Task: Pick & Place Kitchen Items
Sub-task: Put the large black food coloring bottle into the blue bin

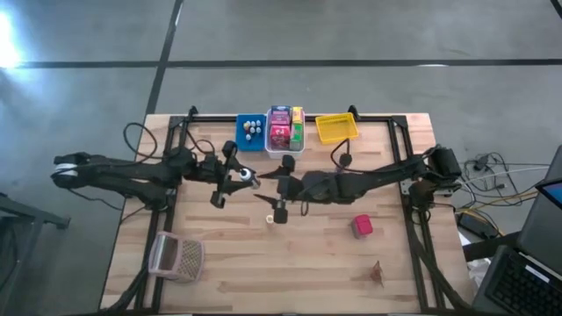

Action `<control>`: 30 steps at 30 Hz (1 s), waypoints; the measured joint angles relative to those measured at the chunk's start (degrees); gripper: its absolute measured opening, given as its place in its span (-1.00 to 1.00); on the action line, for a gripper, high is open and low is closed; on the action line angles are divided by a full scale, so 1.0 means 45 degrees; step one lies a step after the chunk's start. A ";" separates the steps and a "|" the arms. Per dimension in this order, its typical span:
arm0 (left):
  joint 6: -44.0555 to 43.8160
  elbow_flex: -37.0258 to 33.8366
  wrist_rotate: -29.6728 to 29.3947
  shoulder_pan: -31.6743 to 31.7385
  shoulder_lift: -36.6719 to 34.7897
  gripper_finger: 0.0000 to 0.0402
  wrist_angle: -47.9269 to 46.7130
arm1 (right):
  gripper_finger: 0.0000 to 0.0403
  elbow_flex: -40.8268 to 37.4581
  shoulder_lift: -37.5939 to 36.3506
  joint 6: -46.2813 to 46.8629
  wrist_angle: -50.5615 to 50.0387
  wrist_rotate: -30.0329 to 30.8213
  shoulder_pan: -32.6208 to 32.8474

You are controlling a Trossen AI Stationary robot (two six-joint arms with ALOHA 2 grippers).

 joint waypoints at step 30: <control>0.0078 0.0243 0.0253 -0.0019 0.0015 -0.24 0.0065 | -0.09 0.1286 0.0948 0.0475 0.0101 -0.1150 -0.0779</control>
